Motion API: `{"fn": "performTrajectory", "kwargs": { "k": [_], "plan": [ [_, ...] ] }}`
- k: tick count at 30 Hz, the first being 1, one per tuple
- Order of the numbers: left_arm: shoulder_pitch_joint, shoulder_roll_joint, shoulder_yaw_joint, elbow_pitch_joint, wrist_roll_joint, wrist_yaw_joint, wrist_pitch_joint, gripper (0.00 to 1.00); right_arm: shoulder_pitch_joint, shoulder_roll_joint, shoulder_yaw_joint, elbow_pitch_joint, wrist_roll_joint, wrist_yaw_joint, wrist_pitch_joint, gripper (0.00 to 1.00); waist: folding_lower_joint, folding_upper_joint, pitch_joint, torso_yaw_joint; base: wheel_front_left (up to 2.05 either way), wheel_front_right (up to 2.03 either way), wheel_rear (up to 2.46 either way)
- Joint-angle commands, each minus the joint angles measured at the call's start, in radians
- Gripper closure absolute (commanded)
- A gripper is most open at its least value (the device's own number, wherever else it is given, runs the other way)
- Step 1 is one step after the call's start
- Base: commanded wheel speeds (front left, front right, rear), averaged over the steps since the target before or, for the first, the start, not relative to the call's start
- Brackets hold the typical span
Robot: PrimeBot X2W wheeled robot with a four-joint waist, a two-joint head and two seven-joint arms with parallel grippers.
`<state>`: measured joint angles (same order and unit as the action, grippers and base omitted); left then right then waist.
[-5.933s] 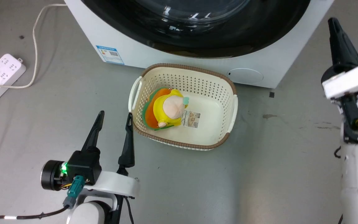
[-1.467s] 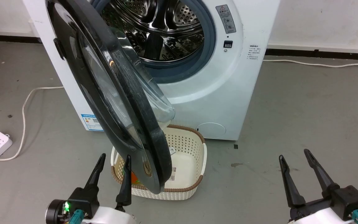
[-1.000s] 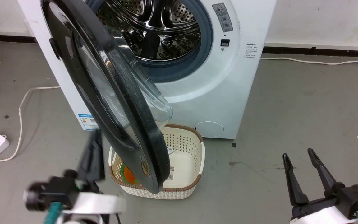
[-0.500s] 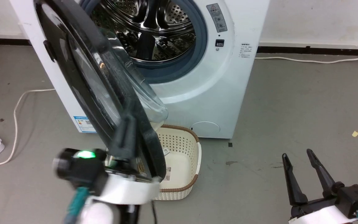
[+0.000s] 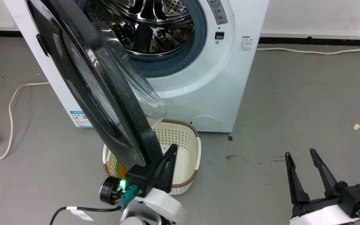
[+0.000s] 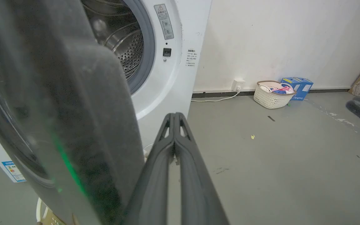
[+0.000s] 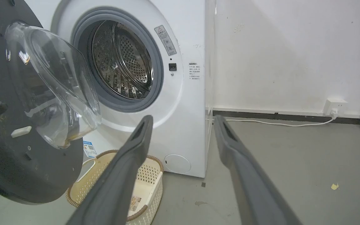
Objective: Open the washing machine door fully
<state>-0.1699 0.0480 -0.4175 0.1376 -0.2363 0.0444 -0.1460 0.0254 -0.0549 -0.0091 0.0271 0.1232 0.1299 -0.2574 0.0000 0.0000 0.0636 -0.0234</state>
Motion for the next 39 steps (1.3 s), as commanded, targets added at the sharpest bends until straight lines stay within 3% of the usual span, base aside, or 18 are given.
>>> {"fn": "performTrajectory", "kwargs": {
  "k": [1,9,10,17,24,30,39],
  "plan": [
    [-0.016,0.003,0.009,0.024,-0.008,0.008,-0.015,1.00,-0.016,0.005,0.002,0.005,0.004,0.001,-0.004,0.00,0.0000,0.0000,0.003,0.005,0.00,0.00,0.00],
    [-0.002,0.012,0.034,0.094,-0.032,0.013,-0.056,1.00,0.000,0.005,-0.008,0.018,0.004,0.001,-0.004,0.00,0.0000,0.0000,-0.019,0.073,0.00,0.00,0.00],
    [0.019,0.022,0.034,0.101,-0.034,0.014,-0.065,1.00,0.010,0.005,-0.011,0.023,0.005,0.001,-0.004,0.00,0.0000,0.0000,-0.041,0.120,0.00,0.00,0.00],
    [0.088,0.052,0.036,0.067,-0.033,0.034,-0.059,1.00,0.033,0.005,-0.006,0.040,0.008,0.001,-0.004,0.00,0.0000,0.0000,-0.088,0.248,0.00,0.00,0.00],
    [0.125,0.099,0.109,0.026,-0.066,0.075,-0.047,1.00,0.039,0.005,0.021,0.052,0.014,0.001,-0.004,0.00,0.0000,0.0000,-0.096,0.340,0.00,0.00,0.00],
    [0.090,0.169,0.196,0.021,-0.098,0.086,-0.038,1.00,0.024,0.005,0.039,0.054,0.000,0.001,-0.004,0.00,0.0000,0.0000,-0.045,0.368,0.00,0.00,0.00],
    [-0.024,0.299,0.338,0.102,-0.166,0.067,-0.027,1.00,-0.026,0.005,0.041,0.047,-0.047,0.001,-0.004,0.00,0.0000,0.0000,0.090,0.344,0.00,0.00,0.00]
  ]
}}
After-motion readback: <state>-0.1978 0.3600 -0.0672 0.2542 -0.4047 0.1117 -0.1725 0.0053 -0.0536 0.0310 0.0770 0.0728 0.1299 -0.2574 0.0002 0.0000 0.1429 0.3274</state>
